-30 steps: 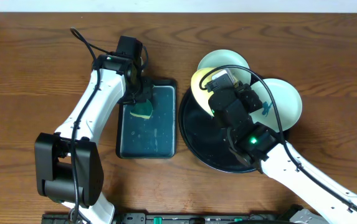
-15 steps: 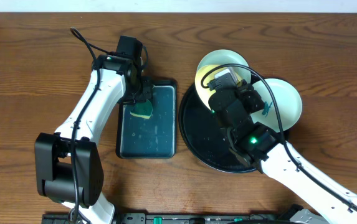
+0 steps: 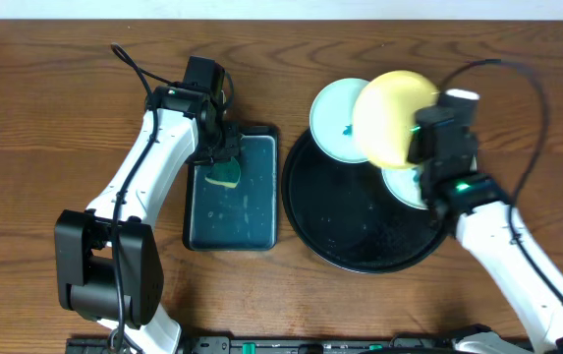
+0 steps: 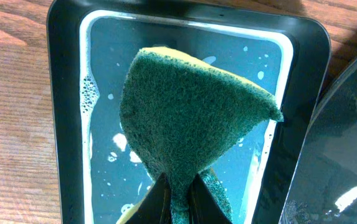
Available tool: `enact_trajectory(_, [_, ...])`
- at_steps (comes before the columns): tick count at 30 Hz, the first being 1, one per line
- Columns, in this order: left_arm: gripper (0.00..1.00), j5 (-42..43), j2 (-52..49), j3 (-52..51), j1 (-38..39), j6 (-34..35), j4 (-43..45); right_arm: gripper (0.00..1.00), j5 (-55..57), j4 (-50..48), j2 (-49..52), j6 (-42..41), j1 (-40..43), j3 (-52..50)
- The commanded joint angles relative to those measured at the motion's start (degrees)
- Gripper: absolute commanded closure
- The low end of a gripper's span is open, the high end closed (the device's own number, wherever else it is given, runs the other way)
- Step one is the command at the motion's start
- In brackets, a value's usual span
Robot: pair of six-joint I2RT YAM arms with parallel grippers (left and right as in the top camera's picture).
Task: Clean dirty plates on tray and stack at the side
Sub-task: 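Lift the yellow plate off the black tray and place it right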
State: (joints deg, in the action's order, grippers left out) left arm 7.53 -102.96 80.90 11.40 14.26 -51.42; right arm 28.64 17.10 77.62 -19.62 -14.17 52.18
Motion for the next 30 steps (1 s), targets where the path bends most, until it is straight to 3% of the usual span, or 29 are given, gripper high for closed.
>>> enact_trajectory(1, [0.92, 0.0, -0.02, -0.24, -0.17, -0.92, -0.15, 0.99, -11.76, -0.44, 0.28, -6.4, 9.6, 1.05])
enact_trajectory(9, [0.92, 0.0, -0.02, -0.24, -0.17, -0.92, -0.13, 0.99, -21.2, 0.52, 0.31, -9.31, 30.29, 1.05])
enact_trajectory(16, [0.92, 0.0, -0.02, -0.24, -0.17, -0.92, -0.15, 0.99, -20.94, 6.01, 2.01, -9.33, 41.48, 1.03])
enact_trajectory(21, [0.93, 0.0, -0.02, -0.24, -0.17, -0.92, -0.15, 0.99, -20.96, 9.57, 7.02, -9.31, 45.53, 1.03])
enact_trajectory(30, [0.93, 0.0, -0.02, -0.24, -0.17, -0.92, -0.17, 0.99, -23.37, 9.31, 14.99, -9.05, 45.18, 1.03])
